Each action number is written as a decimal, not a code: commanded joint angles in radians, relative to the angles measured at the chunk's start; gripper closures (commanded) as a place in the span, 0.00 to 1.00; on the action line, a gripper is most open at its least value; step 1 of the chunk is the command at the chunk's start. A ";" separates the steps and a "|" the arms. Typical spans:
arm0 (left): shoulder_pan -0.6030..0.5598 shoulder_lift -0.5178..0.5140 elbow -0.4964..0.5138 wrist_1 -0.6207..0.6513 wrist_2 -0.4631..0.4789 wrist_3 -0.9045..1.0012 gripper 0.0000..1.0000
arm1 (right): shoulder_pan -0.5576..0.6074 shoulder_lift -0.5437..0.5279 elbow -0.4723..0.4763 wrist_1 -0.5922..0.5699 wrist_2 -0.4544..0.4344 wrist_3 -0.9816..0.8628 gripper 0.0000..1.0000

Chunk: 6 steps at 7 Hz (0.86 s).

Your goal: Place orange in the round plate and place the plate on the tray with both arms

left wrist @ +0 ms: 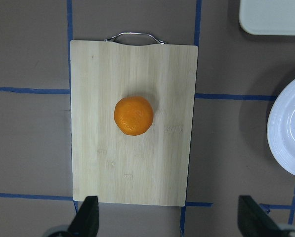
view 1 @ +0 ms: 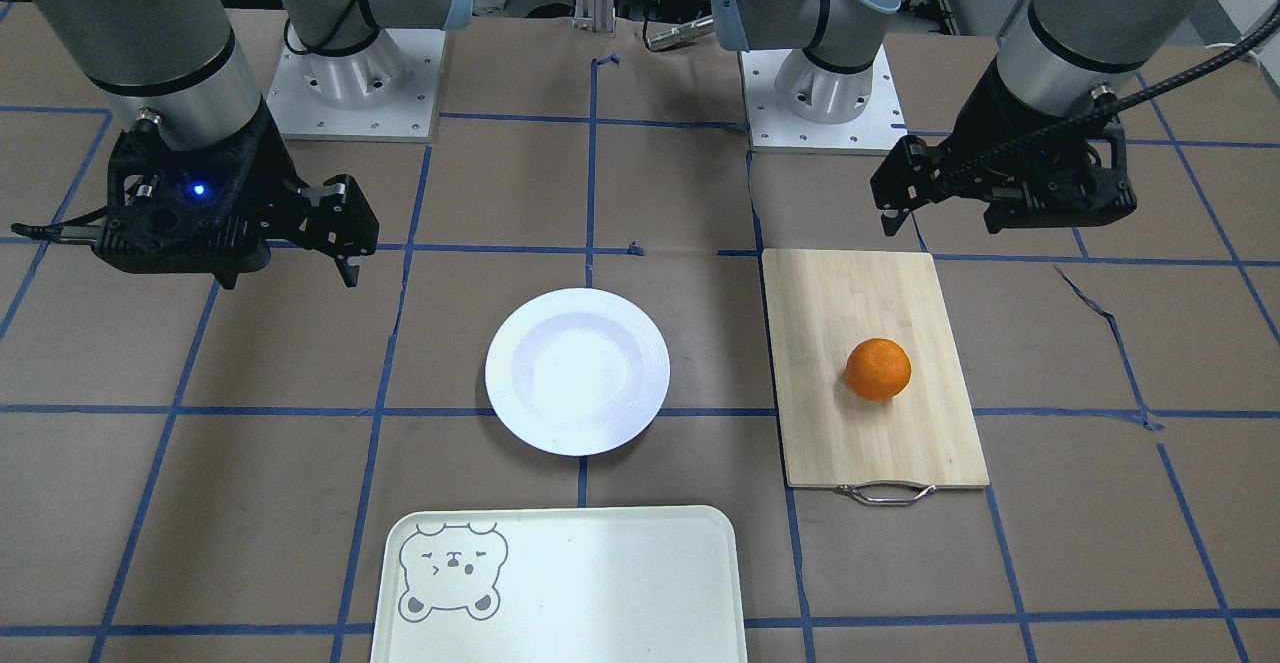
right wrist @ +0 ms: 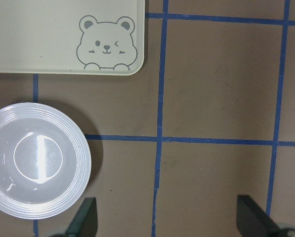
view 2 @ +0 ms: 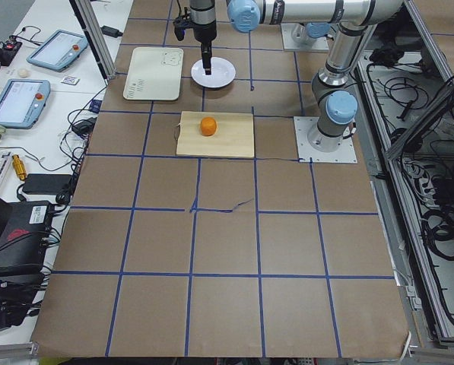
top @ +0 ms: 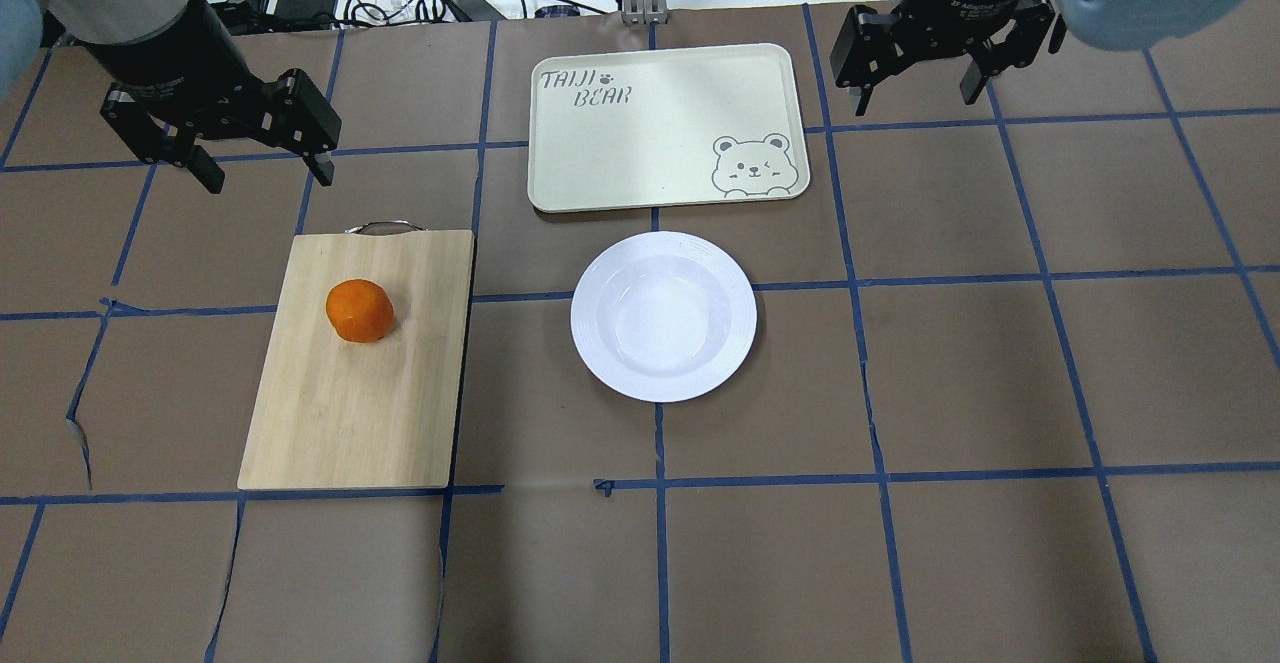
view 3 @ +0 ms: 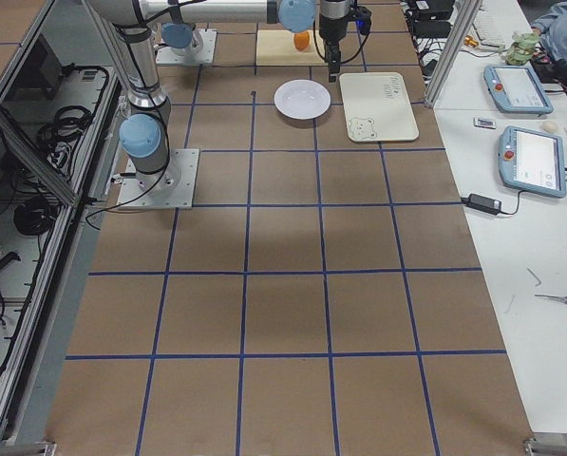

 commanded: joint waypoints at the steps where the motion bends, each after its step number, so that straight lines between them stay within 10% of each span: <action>1: -0.001 0.001 0.001 0.013 0.000 -0.001 0.00 | -0.012 0.000 0.000 0.004 0.000 -0.003 0.00; 6: -0.001 -0.001 0.010 0.020 0.000 0.007 0.00 | -0.017 0.002 0.002 0.006 0.002 -0.003 0.00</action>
